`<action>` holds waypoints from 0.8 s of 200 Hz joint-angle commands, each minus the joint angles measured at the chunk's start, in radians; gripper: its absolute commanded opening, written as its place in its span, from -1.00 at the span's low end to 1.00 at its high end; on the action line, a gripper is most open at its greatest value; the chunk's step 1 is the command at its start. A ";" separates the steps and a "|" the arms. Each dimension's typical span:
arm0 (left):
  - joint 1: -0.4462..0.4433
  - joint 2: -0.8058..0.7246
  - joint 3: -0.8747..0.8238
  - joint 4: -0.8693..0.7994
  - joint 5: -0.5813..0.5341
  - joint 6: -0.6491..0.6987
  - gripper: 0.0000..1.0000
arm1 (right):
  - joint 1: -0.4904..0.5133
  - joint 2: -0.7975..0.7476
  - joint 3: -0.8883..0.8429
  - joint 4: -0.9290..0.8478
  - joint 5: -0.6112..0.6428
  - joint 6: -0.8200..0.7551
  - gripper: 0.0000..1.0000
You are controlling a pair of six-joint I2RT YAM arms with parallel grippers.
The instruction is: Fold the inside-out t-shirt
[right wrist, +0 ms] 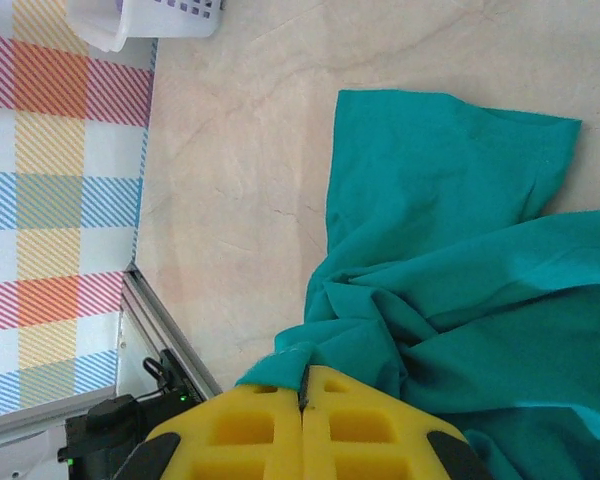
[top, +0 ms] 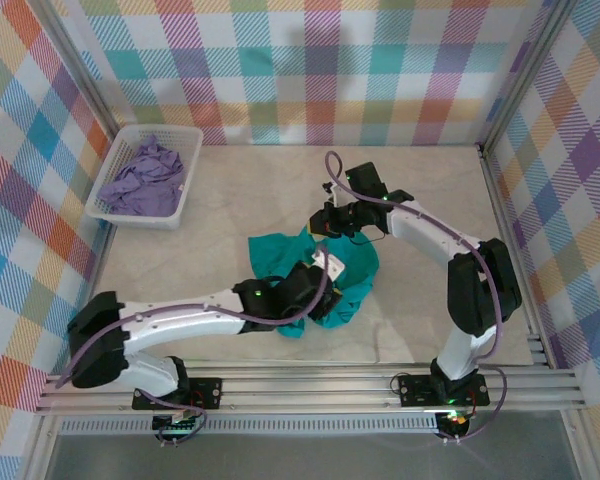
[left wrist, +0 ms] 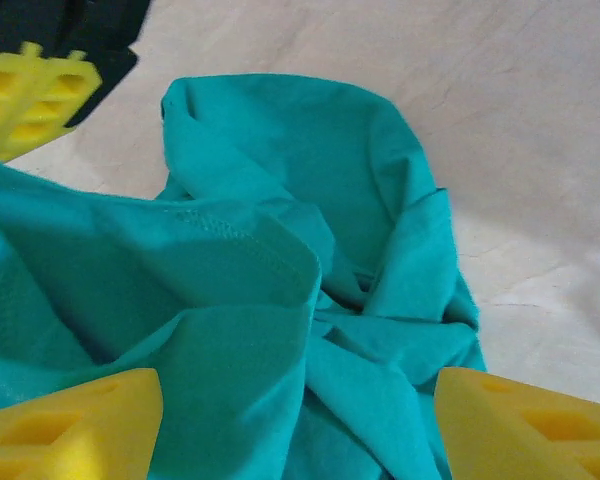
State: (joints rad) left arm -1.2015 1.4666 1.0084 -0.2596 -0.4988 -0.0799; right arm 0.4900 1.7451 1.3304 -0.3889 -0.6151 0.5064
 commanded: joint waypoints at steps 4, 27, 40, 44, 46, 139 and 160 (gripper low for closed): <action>-0.021 0.069 0.062 -0.041 -0.156 0.019 0.37 | -0.009 0.015 0.039 0.031 -0.047 0.016 -1.00; -0.020 0.115 0.083 -0.042 -0.216 0.029 0.12 | -0.008 0.013 0.037 0.031 -0.055 0.012 -1.00; -0.018 0.126 0.080 -0.028 -0.222 0.041 -0.05 | -0.010 0.011 0.034 0.031 -0.057 0.009 -1.00; -0.018 0.128 0.077 -0.027 -0.220 0.043 -0.11 | -0.010 0.010 0.033 0.030 -0.057 0.008 -1.00; -0.017 0.127 0.076 -0.027 -0.216 0.046 -0.14 | -0.010 0.009 0.033 0.030 -0.057 0.008 -1.00; 0.079 -0.240 -0.145 0.142 0.092 0.053 -1.00 | -0.020 -0.010 0.038 0.018 -0.007 0.006 -1.00; 0.158 -0.414 -0.238 0.166 0.260 0.034 -1.00 | -0.021 -0.019 0.032 0.039 0.003 0.022 -1.00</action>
State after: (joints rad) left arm -1.1202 1.2190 0.8509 -0.1635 -0.4515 -0.0151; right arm 0.4770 1.7466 1.3319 -0.3817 -0.6247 0.5144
